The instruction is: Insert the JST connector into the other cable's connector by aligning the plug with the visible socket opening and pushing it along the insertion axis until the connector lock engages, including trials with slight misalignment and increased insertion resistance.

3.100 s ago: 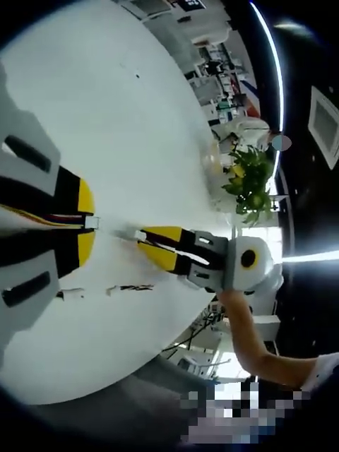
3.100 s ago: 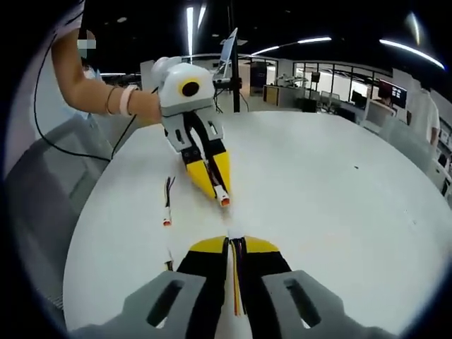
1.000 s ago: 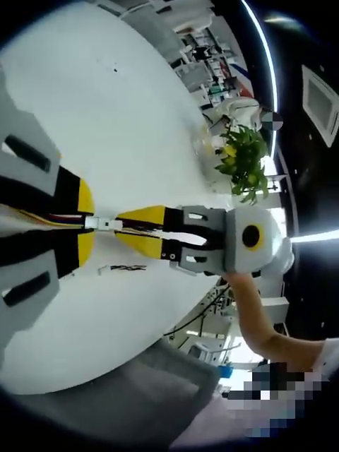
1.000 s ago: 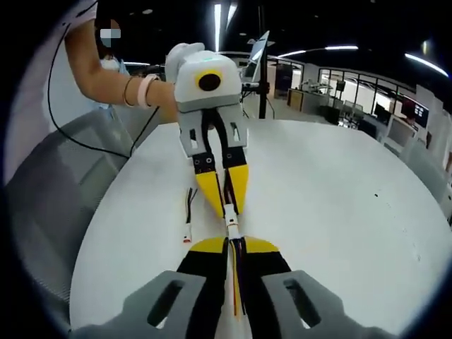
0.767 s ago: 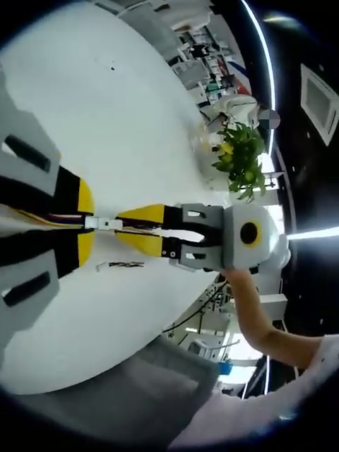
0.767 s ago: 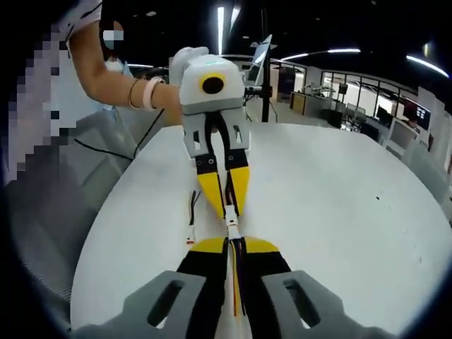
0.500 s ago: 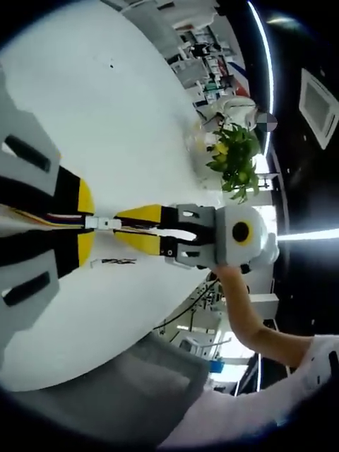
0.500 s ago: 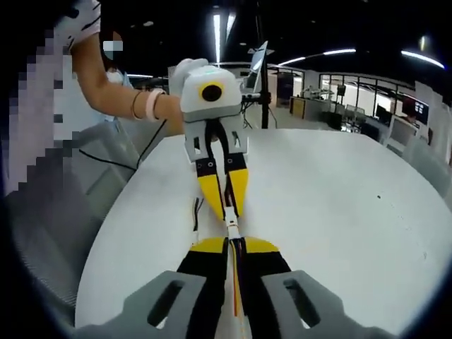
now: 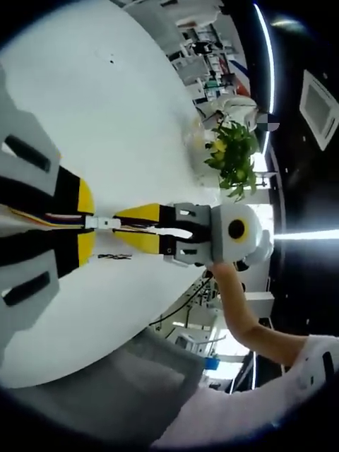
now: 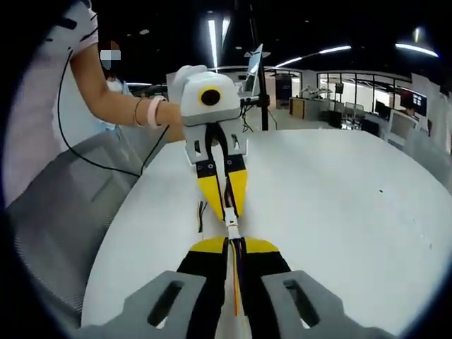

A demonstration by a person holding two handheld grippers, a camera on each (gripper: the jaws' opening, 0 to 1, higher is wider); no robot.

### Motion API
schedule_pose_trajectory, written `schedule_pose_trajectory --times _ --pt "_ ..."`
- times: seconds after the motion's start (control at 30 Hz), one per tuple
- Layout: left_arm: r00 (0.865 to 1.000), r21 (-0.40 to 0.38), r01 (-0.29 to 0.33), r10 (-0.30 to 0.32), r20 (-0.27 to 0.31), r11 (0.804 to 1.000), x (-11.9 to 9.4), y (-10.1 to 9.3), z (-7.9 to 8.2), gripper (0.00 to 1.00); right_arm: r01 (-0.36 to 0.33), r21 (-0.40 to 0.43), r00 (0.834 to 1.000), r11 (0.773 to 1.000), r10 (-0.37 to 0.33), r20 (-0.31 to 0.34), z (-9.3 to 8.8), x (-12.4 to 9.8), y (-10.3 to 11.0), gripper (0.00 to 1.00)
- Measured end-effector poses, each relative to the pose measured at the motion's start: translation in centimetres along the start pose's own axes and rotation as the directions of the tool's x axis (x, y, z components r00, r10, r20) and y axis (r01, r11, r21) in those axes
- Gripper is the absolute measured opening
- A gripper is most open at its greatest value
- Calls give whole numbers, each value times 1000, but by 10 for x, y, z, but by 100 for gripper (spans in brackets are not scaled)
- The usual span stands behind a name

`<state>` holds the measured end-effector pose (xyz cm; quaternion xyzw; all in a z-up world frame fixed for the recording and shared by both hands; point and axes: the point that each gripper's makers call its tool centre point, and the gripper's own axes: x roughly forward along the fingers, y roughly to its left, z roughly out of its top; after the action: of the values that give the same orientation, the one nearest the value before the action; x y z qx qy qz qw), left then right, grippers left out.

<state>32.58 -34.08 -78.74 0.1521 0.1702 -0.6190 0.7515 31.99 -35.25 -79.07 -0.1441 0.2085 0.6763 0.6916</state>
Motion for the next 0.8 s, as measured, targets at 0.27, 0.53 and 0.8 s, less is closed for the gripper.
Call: schedule_pose_trajectory --times 0.27,0.53,0.8 --pt "999 -49 19 -16 51 999 0 -2 8 0 -20 30 999 999 19 48 9 3 4 4" --pt "1000 -27 16 -15 20 1000 -1 -3 3 0 -18 0 1000 1000 18 12 4 4 4 4" --pt "998 -22 44 -43 35 999 -2 -8 5 0 -47 5 998 999 46 32 6 3 8 3"
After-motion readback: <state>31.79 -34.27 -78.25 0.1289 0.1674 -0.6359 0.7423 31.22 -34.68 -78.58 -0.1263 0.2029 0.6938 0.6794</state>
